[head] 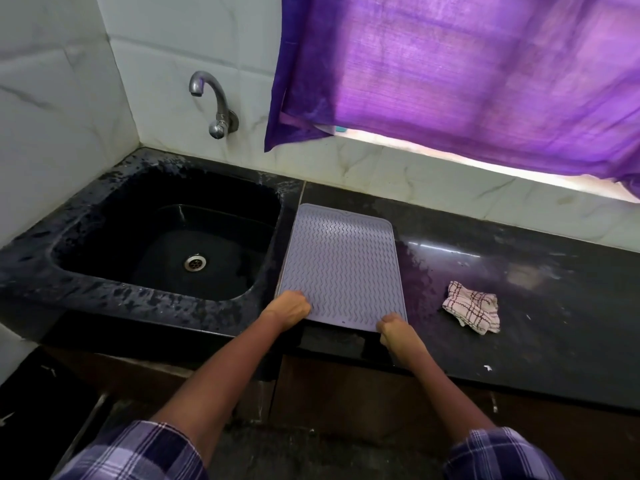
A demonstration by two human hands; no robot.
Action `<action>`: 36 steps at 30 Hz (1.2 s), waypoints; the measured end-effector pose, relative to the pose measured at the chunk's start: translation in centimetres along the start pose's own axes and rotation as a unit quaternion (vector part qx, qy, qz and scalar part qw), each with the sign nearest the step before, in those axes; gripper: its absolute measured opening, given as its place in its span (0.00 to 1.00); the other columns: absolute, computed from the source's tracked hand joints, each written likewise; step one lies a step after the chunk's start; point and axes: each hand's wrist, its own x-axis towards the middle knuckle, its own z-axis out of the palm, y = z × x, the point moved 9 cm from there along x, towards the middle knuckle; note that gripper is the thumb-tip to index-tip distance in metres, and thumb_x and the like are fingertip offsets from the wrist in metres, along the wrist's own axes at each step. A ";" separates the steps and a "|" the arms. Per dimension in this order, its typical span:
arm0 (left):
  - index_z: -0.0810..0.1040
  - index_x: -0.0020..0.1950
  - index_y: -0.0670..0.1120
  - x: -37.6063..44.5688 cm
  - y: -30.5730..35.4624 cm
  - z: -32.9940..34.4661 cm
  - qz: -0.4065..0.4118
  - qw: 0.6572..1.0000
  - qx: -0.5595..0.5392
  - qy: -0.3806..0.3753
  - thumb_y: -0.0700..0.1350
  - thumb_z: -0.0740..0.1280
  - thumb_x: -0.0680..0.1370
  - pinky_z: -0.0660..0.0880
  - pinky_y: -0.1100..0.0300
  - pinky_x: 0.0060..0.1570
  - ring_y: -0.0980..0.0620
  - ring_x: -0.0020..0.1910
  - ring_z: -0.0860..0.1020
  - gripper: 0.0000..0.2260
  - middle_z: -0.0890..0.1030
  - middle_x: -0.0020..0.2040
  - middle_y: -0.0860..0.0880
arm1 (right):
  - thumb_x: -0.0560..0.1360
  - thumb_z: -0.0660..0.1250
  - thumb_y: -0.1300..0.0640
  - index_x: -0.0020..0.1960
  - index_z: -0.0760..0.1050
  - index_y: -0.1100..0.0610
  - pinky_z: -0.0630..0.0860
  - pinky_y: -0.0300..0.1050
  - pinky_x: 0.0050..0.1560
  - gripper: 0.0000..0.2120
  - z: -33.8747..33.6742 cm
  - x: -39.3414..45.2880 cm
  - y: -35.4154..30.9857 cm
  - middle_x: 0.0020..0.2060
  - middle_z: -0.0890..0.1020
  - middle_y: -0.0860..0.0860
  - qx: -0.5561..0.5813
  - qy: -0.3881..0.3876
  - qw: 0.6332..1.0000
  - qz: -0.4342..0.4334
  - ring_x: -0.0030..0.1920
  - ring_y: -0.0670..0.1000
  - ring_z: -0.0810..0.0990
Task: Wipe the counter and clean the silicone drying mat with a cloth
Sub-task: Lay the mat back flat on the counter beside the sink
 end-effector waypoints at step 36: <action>0.76 0.63 0.40 -2.7 1.8 -3.0 -0.018 0.998 0.041 -0.042 0.32 0.58 0.79 0.75 0.50 0.60 0.43 0.64 0.75 0.15 0.78 0.63 0.43 | 0.79 0.57 0.55 0.54 0.78 0.61 0.77 0.50 0.56 0.14 -3.4 -3.6 -0.3 0.53 0.79 0.56 0.145 0.012 0.985 0.090 0.52 0.56 0.78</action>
